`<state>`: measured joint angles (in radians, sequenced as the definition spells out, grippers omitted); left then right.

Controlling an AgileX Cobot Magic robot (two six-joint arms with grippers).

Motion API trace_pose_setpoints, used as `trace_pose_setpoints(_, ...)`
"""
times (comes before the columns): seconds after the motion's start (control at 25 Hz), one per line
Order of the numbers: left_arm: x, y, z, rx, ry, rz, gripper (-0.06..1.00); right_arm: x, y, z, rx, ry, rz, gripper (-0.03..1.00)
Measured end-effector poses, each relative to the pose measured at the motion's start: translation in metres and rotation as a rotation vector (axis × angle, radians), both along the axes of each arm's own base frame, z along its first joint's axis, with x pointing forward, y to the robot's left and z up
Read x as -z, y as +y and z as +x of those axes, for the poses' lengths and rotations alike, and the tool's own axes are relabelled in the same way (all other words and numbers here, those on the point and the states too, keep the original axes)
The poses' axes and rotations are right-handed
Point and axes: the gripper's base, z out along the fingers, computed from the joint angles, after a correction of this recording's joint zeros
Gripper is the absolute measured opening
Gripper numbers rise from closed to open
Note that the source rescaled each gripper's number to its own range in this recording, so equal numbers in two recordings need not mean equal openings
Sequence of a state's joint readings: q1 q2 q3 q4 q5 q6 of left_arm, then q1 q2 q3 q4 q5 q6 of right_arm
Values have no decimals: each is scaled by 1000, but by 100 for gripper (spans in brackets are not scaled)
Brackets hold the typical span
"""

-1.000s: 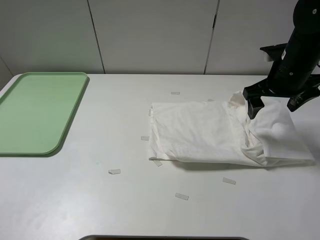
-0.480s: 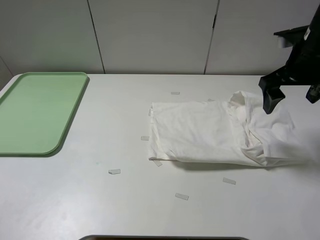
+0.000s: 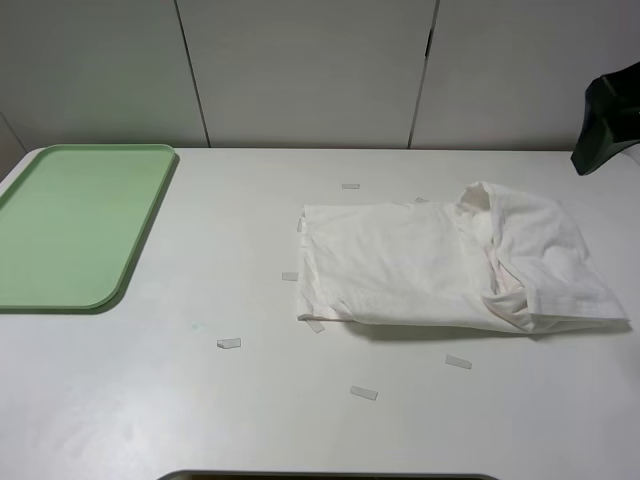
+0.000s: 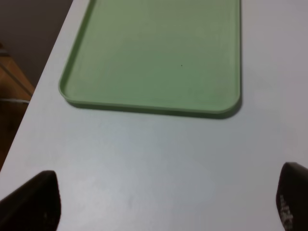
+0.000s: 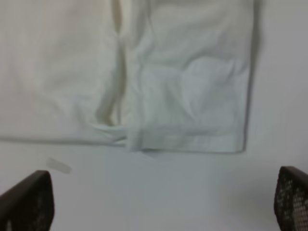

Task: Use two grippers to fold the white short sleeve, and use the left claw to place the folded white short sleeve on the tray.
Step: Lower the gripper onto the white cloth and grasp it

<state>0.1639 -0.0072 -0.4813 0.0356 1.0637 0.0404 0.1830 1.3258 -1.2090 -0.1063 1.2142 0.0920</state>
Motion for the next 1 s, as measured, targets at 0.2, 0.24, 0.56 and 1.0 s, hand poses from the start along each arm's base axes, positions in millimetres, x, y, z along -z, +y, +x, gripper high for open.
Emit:
trace_pose_setpoints(0.2,0,0,0,0,0,0,88,-19,-2,-27,-1,-80,55,100)
trace_pose_setpoints(0.24,0,0,0,0,0,0,88,-21,-3,-36,-1,-91,59,100)
trace_pose_setpoints(0.56,0,0,0,0,0,0,88,-9,-17,-113,-2,-166,76,100)
trace_pose_setpoints(1.0,0,0,0,0,0,0,88,16,-31,-184,6,-306,102,100)
